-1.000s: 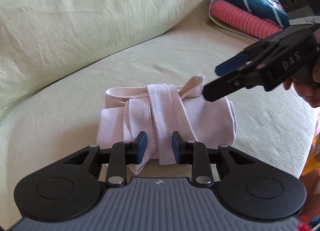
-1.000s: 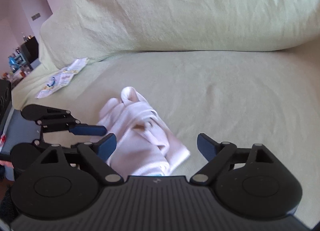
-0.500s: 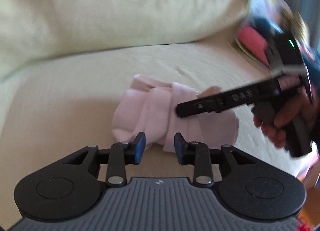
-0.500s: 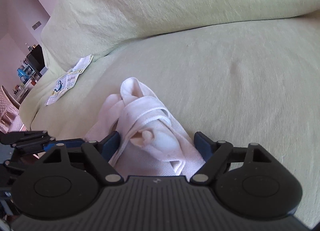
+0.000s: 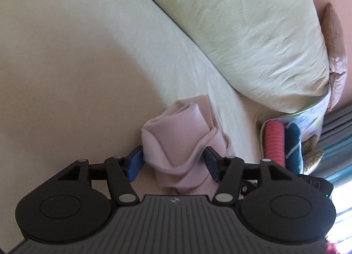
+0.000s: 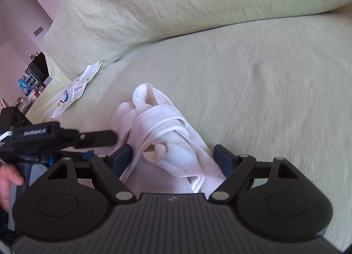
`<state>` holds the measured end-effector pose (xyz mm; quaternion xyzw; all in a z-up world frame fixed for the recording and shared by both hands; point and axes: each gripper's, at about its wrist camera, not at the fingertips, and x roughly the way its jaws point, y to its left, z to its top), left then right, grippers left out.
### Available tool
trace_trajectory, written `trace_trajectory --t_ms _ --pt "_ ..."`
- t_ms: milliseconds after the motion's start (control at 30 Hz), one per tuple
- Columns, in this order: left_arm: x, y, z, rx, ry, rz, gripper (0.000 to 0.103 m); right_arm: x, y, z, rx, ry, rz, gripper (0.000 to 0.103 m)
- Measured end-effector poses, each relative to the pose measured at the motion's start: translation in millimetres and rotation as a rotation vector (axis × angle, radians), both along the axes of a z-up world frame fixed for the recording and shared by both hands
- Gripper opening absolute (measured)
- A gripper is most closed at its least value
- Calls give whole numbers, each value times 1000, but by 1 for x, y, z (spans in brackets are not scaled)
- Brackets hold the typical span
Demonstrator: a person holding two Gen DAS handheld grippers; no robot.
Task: Fold shopping bag
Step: 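Grasp the tied bundle with both grippers and lift it off the sofa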
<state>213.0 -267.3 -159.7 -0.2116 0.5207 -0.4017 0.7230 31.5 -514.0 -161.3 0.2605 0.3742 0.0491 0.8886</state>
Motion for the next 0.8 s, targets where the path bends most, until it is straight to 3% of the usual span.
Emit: trace_trajectory --t_ms 67,233,367,600,700,800 --pt "5 -10 2 25 -52 -65 61 2 1 2 -1 34 38 80" --pt "14 -19 7 46 -75 -153 60 6 6 7 -12 90 73 76" --pt "13 -20 9 32 -67 -199 60 -4 15 9 -6 75 48 63" --pt "-14 -33 15 64 -116 -319 59 -56 29 -1 122 45 -101 53" --pt "-17 -37 19 61 -107 -324 58 -73 30 -8 205 12 -199 51" --pt "-33 -40 31 83 -162 -379 58 -91 39 -6 237 2 -256 49"
